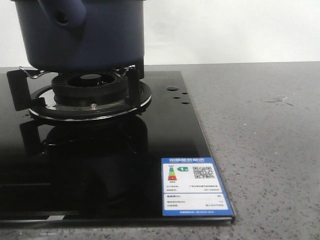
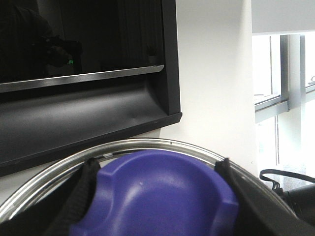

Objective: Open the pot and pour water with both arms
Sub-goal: 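Tilt the cup with the right gripper, pouring water into the saucepan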

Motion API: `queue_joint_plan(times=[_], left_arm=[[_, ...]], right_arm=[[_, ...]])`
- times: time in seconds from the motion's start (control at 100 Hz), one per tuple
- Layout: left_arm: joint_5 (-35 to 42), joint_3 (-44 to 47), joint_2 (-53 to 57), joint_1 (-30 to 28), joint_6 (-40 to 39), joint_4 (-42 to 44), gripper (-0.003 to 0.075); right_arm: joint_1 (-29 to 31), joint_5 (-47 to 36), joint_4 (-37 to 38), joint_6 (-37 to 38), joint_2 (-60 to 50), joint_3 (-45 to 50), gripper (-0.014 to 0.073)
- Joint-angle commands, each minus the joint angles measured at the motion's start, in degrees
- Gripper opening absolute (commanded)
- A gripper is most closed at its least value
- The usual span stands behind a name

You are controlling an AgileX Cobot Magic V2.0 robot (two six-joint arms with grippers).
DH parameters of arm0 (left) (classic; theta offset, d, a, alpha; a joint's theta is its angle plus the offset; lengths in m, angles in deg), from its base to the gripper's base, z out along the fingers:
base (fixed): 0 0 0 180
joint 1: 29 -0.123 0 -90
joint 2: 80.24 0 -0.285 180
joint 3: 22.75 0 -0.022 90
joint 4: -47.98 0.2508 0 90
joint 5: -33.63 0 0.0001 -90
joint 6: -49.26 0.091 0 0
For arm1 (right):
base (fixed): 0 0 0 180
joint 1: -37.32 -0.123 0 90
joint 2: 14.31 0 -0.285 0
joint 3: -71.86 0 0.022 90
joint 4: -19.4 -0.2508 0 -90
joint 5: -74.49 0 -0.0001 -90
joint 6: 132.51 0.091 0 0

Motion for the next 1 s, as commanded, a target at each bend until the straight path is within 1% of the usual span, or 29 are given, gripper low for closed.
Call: queue_joint_plan(times=[0.0, 0.1, 0.37, 0.72, 0.85, 0.99], left_arm=[[1.4, -1.7, 0.9, 0.4, -0.6, -3.9, 0.0250], [1.4, -1.7, 0.9, 0.4, -0.6, -3.9, 0.0250], [1.4, -1.7, 0.9, 1.7, -0.6, -3.9, 0.0250], [0.7, -1.7, 0.9, 2.1, -0.6, -3.9, 0.0250], [0.3, -1.7, 0.9, 2.1, -0.6, -3.9, 0.0250], [0.2, -1.7, 0.9, 2.1, -0.6, -3.9, 0.0250]], right_arm=[[0.1, -7.9, 4.6, -0.4, -2.2, -2.4, 0.0298], [0.1, -8.9, 8.7, -0.4, -2.0, -2.4, 0.0298], [0.2, -10.5, 14.9, -0.4, -2.0, -2.4, 0.0298], [0.2, -12.0, 29.9, -0.4, -2.0, -2.4, 0.0298], [0.2, -12.4, 34.1, -0.4, -2.0, -2.4, 0.0298], [0.3, -12.8, 41.3, -0.4, -2.0, -2.4, 0.0298]])
